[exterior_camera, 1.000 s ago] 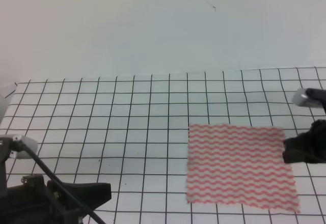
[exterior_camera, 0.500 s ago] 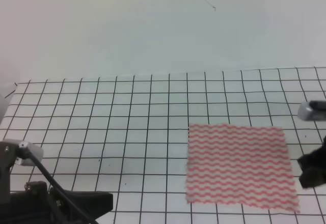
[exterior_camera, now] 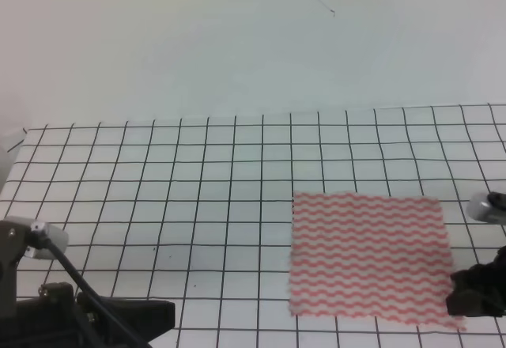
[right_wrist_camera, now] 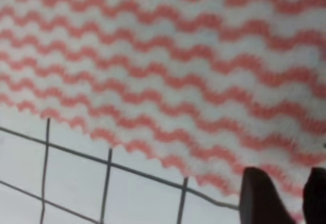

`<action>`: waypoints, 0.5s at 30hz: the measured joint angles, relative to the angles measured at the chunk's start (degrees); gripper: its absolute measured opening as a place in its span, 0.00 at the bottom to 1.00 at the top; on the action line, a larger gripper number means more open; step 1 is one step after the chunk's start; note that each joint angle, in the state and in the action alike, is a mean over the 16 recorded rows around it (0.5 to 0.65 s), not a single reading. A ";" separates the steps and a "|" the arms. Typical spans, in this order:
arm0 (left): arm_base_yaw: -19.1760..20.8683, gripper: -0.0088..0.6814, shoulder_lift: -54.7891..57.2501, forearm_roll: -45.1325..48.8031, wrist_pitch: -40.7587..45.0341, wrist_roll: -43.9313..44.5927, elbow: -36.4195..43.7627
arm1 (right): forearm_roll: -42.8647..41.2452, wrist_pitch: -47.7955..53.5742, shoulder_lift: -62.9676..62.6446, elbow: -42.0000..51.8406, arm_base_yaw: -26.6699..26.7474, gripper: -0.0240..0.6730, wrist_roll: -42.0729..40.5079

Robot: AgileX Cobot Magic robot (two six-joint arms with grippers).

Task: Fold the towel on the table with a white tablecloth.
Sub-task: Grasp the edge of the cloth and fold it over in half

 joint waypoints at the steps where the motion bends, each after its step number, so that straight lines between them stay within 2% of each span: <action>1: 0.00 0.01 0.00 0.01 0.00 0.02 0.00 | 0.66 -0.29 0.01 0.11 0.00 0.36 -0.55; 7: 0.00 0.01 0.00 0.01 0.00 -0.01 0.00 | 1.29 -1.45 0.34 0.19 0.00 0.45 -1.34; 15: 0.00 0.01 0.00 0.01 0.00 -0.20 0.00 | 1.98 -2.36 1.58 0.19 0.00 0.46 -2.08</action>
